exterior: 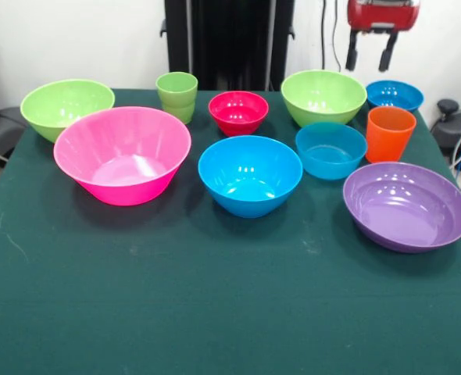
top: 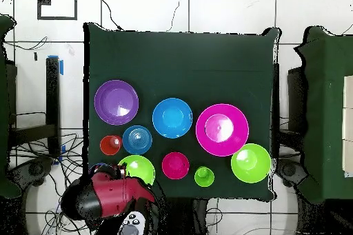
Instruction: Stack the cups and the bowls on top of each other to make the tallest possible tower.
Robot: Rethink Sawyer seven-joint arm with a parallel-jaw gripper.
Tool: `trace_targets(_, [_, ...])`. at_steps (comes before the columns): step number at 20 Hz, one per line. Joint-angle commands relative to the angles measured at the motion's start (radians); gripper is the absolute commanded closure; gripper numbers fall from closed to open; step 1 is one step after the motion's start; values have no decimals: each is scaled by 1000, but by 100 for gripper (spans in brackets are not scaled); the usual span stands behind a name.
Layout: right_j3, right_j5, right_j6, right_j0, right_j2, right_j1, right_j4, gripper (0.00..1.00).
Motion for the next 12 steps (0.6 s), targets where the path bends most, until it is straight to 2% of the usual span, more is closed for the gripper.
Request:
trace_targets(1, [-34, -55, 155, 0, 27, 123, -1, 0])
trace_targets(5, [-28, -38, 127, -25, 27, 118, -20, 0])
trace_targets(9, [-3, 2, 52, -117, 56, 78, -79, 0])
trace_targets(11, [4, 23, 33, -143, 66, 59, -96, 0])
trace_targets(12, [19, 64, -6, -191, 85, 20, -124, 0])
